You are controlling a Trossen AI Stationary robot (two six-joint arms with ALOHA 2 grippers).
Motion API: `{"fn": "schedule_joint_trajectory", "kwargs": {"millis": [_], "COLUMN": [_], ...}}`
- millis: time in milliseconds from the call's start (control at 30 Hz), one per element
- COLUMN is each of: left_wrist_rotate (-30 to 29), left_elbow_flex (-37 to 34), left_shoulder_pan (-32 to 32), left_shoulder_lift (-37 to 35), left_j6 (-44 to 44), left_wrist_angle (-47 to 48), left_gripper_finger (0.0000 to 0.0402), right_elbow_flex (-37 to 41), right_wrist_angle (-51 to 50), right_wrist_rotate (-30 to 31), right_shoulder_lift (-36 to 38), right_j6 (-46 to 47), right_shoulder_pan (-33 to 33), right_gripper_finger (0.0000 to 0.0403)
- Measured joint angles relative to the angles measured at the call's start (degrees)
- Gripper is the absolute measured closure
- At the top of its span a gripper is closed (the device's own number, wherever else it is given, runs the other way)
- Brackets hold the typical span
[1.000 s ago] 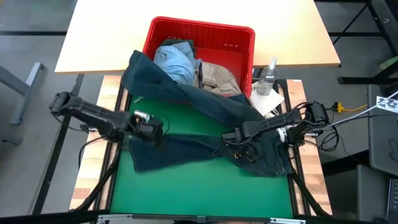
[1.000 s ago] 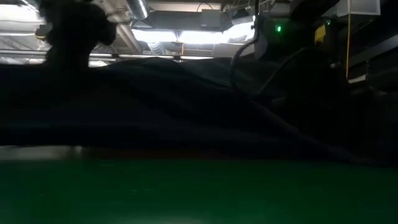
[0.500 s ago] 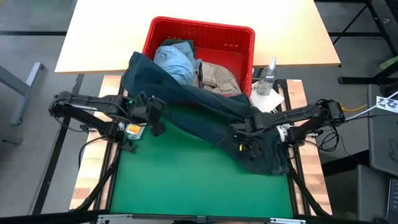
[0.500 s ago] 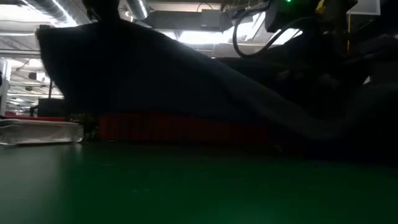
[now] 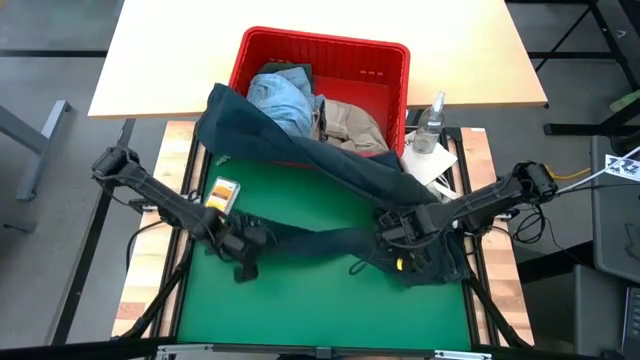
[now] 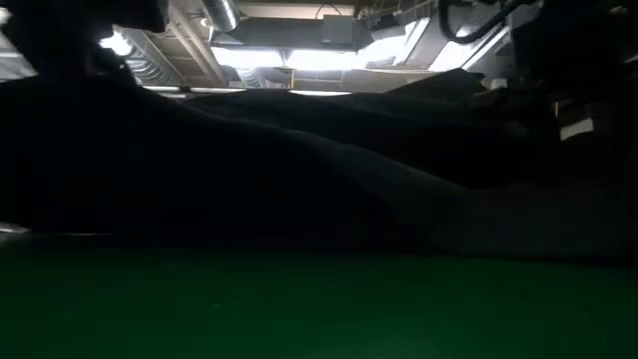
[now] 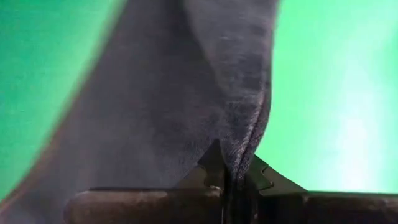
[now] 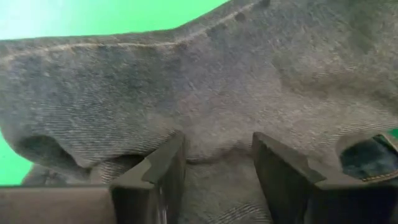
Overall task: Fold laundry
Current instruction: Fold the dark blue jeans
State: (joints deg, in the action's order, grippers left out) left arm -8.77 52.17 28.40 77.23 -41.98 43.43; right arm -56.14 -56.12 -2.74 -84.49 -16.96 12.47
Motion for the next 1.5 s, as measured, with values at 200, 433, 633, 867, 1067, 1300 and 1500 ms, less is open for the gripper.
{"fn": "schedule_joint_trajectory", "kwargs": {"millis": [200, 433, 633, 867, 1067, 1300, 1500], "left_wrist_rotate": [7.00, 12.95, 20.05, 22.02, 27.97, 22.64, 18.16], "left_elbow_flex": [-0.93, -0.95, -0.95, -0.97, -0.95, -0.99, -0.99], "left_shoulder_pan": [4.72, 7.66, 7.62, 4.89, 3.72, 1.20, -3.98], "left_shoulder_lift": [6.59, 13.53, 15.52, 14.02, 12.48, 6.54, -1.25], "left_j6": [-0.13, -13.15, -23.50, -24.02, -23.60, -22.22, -18.97], "left_wrist_angle": [-11.23, -16.51, -19.57, -26.08, -29.27, -23.53, -4.75], "left_gripper_finger": [0.0382, 0.0333, 0.0285, 0.0269, 0.0269, 0.0269, 0.0269], "right_elbow_flex": [3.04, 10.70, 13.56, 13.66, 13.70, 13.57, 10.09], "right_wrist_angle": [1.66, 6.38, 8.17, 8.09, 7.78, 7.83, 4.40], "right_wrist_rotate": [-0.23, -4.96, -6.51, -7.57, -8.39, -8.68, -8.95], "right_shoulder_lift": [0.02, 0.02, 0.17, 0.13, 0.10, 0.07, -0.13], "right_j6": [3.37, 9.05, 9.64, 9.21, 9.02, 8.99, 8.71], "right_shoulder_pan": [3.79, 4.53, 4.50, 4.41, 4.38, 4.37, 4.44], "right_gripper_finger": [0.0217, 0.0217, 0.0217, 0.0217, 0.0217, 0.0217, 0.0217]}}
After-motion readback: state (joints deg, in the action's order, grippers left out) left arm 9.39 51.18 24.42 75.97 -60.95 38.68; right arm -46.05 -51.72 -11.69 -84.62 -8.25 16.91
